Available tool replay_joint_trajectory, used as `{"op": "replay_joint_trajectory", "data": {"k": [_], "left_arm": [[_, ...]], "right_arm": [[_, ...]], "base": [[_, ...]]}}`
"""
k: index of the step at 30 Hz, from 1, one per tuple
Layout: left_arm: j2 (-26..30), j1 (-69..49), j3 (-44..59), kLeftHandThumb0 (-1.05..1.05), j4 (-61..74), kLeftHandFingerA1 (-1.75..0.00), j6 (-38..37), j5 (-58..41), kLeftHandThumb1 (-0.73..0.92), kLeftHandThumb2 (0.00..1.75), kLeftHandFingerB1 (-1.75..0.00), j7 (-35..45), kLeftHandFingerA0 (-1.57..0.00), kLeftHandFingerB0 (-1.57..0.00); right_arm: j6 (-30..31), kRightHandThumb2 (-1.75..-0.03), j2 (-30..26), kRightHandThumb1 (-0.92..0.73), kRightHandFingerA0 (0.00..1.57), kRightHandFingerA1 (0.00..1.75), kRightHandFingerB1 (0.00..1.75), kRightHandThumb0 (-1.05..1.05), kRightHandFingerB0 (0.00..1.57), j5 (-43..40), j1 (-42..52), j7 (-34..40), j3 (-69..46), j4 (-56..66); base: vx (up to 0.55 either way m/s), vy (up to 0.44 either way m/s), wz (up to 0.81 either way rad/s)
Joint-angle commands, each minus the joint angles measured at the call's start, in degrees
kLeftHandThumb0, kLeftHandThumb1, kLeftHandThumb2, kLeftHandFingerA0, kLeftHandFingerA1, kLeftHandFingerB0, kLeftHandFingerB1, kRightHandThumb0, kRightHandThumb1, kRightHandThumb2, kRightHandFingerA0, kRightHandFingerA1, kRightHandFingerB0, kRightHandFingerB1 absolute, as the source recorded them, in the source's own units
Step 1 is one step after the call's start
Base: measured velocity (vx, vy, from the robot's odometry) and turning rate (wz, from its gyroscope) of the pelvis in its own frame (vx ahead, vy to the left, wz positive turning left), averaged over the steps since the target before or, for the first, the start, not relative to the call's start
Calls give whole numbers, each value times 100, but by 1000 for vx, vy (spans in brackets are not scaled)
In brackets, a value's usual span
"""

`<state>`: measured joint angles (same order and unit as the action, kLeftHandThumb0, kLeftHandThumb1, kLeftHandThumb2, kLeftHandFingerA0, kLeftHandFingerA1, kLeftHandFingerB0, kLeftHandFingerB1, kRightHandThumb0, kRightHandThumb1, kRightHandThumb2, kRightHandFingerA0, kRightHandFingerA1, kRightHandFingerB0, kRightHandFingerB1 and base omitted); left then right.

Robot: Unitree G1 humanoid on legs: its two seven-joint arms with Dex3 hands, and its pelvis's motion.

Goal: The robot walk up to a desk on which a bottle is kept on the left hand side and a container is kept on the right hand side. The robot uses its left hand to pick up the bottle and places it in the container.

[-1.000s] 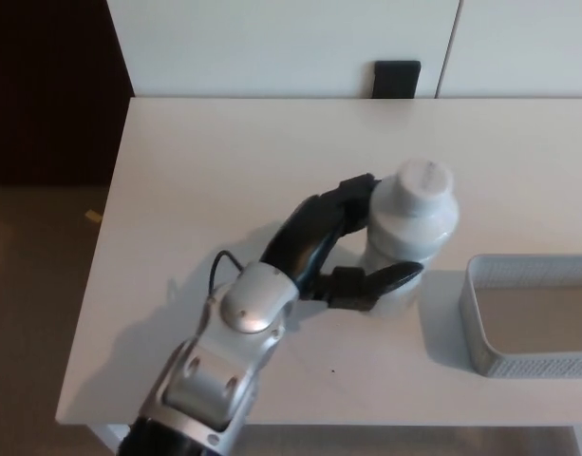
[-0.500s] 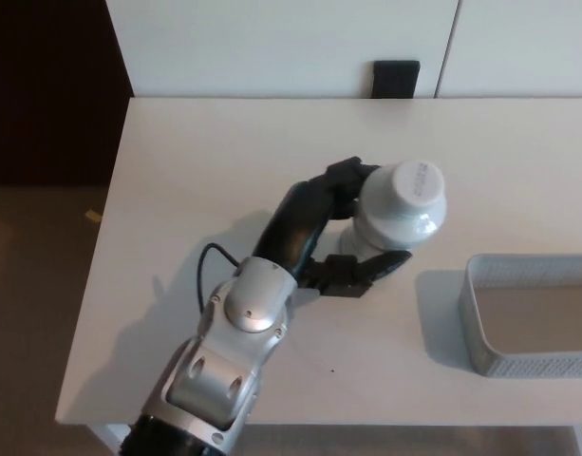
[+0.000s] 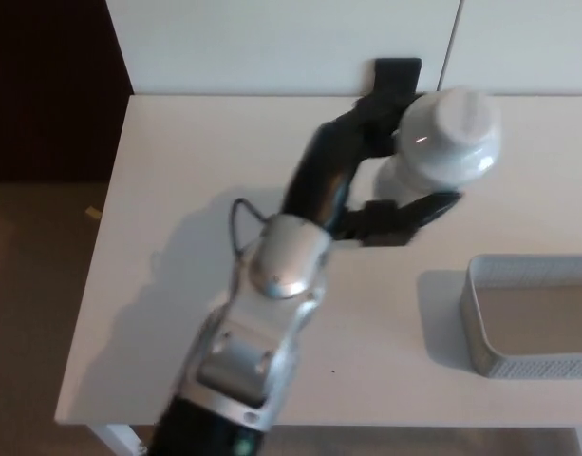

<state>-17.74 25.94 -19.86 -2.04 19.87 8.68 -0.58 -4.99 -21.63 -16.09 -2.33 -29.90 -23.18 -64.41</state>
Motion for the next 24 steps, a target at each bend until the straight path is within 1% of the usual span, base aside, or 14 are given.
{"op": "replay_joint_trajectory", "data": {"k": [1,2,3,6,7,9,12,13,14,17,18,21,23,24], "left_arm": [[-800,328,-440,-14,-40,-118,358,-22,72,71,-78,-215,-113,-95],[-918,378,-532,-14,-129,-118,343,-49,72,71,-78,-246,-113,-95],[-1032,426,-638,-12,-217,-117,335,-63,74,70,-79,-277,-113,-94],[-1110,470,-742,-12,-290,-117,337,-80,74,70,-79,-318,-113,-94],[-1337,502,-914,6,-500,-119,297,-141,81,65,-80,-348,-112,-92],[-1505,506,-1035,6,-645,-119,277,-200,81,65,-80,-366,-112,-92],[-1535,490,-1137,7,-690,-119,251,-210,82,64,-78,-369,-110,-89],[-1578,420,-1298,11,-747,-121,245,-233,85,65,-76,-366,-102,-84],[-1594,321,-1489,14,-823,-128,184,-236,81,68,-75,-359,-97,-81],[-1590,182,-1762,13,-906,-128,100,-240,81,68,-75,-380,-97,-82],[-1563,119,-1885,12,-996,-120,-20,-237,87,65,-77,-393,-98,-82],[-1526,63,-2017,11,-1124,-119,-164,-240,87,65,-78,-409,-99,-82],[-1540,29,-2054,9,-1168,-118,-79,-253,86,65,-76,-448,-101,-83],[-1522,4,-2093,10,-1164,-120,-67,-265,87,65,-77,-453,-97,-81]], "right_arm": [[-30,-51,-17,-32,99,51,47,-57,82,10,15,103,5,37],[-70,-51,-12,-32,99,51,47,-57,82,34,11,126,22,43],[-88,-63,-8,-25,96,56,52,-62,79,46,3,133,33,51],[-87,-63,-5,-25,96,56,52,-62,79,45,-5,129,39,61],[-86,-52,-1,-33,97,50,47,-59,83,81,-29,191,71,67],[-103,-52,-6,-33,97,50,47,-59,83,116,-38,230,101,68],[-81,-52,-11,-32,97,50,47,-58,84,115,-48,246,106,62],[-67,-51,-17,-31,98,51,47,-58,84,112,-52,244,109,57],[-97,-52,-30,-31,94,50,47,-61,81,128,-43,189,133,67],[-122,-51,-50,-30,94,50,46,-60,80,147,-27,109,169,88],[-140,-52,-58,-33,95,50,46,-61,79,171,-39,107,196,82],[-180,-52,-66,-33,95,49,45,-61,78,209,-75,131,234,76],[-233,-52,-63,-33,96,49,45,-62,78,221,-69,91,256,101],[-287,-65,-63,-26,94,54,50,-68,77,250,-49,83,292,122]], "base": [[0,0,0],[0,0,0],[0,0,0],[0,0,0],[0,0,0],[0,0,0],[0,0,0],[0,0,0],[0,0,0],[0,0,0],[0,0,0],[0,0,0],[0,0,0],[0,0,0]]}}
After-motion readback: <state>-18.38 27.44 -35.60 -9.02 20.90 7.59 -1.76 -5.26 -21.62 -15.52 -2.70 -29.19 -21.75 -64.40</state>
